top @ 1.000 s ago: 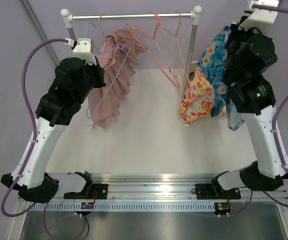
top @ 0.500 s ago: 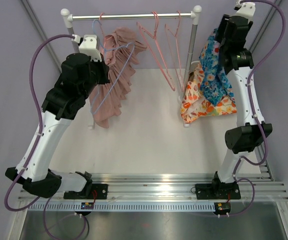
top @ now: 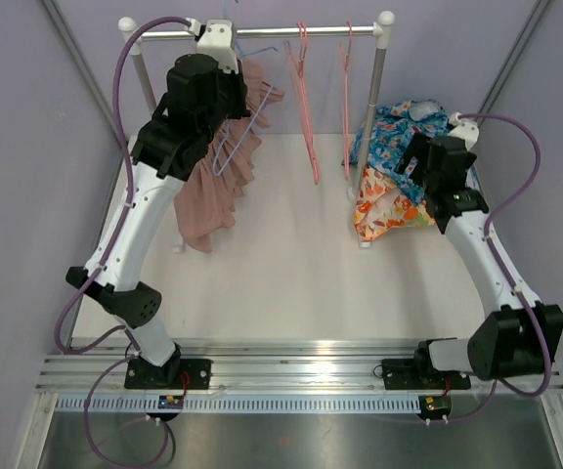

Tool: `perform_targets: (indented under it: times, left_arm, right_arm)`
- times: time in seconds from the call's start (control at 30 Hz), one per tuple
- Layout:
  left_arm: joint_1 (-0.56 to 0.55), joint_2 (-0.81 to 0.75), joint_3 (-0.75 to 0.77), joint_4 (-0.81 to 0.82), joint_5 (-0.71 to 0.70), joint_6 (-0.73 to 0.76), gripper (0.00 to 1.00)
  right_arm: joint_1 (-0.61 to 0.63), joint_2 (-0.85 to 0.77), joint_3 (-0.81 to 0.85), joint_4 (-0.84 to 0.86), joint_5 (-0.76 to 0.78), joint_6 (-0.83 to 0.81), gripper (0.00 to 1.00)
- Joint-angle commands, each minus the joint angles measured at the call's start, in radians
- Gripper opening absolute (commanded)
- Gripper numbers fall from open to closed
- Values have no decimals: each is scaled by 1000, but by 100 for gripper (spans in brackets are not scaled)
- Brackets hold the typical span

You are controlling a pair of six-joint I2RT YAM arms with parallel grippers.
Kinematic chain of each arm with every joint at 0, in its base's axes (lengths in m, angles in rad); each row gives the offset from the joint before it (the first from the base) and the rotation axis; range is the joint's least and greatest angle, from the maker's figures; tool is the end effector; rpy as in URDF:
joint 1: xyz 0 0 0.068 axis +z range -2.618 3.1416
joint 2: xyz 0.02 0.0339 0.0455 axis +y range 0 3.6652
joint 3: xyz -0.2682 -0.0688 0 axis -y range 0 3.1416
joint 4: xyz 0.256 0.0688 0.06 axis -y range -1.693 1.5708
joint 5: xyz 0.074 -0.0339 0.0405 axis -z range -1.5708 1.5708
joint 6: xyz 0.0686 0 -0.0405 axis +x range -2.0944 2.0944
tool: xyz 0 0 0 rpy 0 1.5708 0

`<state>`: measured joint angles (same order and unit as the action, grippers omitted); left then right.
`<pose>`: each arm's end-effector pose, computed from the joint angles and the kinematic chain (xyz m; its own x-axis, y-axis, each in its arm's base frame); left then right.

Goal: Remove the skirt from the hanger

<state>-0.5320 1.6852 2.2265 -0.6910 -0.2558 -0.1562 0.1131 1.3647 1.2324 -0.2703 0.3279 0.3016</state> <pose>0.3345 -0.1767 0.5423 -0.1698 -0.0747 -0.9826 0.2518 0.9607 -0.1165 0.3549 0.0181 0.3473 -0.3160 0.2471 -0.9160 0.2947 0.9433 0.1528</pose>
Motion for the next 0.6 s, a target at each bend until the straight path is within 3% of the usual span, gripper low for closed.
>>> perform_targets:
  times: [0.0,0.2,0.4,0.5,0.57]
  left_arm:
    - [-5,79,110,48,39,12,0]
    - [-6,148,119,76,55,-26,0]
    - [-32,82,3,103,41,-52,21]
    - [-49,36,-31,94,26,-49,43]
    - [-59,10,-25,76,-3,-45,70]
  right_arm:
    - [3,-143,-114,89,-85,90,99]
    - [3,-309,-241,49,-99,100,99]
    - [3,-392,-278,16,-119,102,100]
    - [5,-404,-281,-7,-128,108,99]
    - [5,-417,-284,-24,-135,114,99]
